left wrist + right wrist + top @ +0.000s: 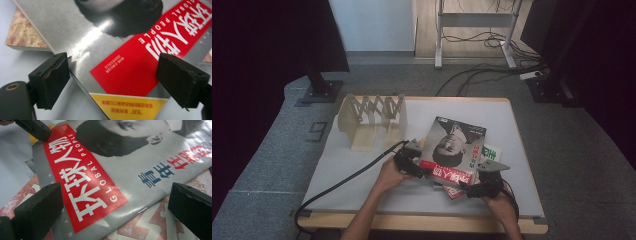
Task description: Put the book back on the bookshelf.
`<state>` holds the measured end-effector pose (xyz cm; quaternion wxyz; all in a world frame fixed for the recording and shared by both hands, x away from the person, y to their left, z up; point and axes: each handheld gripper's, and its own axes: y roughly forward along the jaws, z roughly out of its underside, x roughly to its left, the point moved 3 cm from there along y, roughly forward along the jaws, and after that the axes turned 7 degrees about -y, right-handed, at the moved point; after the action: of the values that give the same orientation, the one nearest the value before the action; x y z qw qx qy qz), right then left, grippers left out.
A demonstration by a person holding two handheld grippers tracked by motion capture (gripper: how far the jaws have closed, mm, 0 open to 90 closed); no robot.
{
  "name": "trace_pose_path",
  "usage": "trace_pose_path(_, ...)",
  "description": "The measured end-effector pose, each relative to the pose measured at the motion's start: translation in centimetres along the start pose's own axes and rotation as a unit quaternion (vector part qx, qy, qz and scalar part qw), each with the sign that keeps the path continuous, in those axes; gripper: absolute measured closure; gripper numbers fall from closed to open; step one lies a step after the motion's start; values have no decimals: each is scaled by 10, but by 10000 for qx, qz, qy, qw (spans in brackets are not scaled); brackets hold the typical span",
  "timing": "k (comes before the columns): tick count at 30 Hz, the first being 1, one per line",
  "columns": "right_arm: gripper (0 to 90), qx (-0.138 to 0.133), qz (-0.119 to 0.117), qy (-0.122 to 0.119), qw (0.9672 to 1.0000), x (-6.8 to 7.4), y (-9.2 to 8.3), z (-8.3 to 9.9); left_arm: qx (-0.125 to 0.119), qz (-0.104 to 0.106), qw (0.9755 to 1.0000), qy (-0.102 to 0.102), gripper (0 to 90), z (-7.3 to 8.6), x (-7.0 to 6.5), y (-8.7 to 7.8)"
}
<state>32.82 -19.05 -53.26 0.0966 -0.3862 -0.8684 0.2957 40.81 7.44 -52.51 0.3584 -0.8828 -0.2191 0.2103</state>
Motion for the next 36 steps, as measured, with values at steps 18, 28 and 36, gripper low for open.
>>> trace_pose_path(18,0,-25,-98,-86,9999,6,-2,1,35,25,10000,-90,73,3,-8,3)
trace_pose_path(28,0,55,-2,-91,9999,-4,-1,-1,39,9,10000,3,61,9,-22,3)
trace_pose_path(36,0,24,24,-28,10000,-16,-2,2,20,79,9999,119,59,15,-40,5)
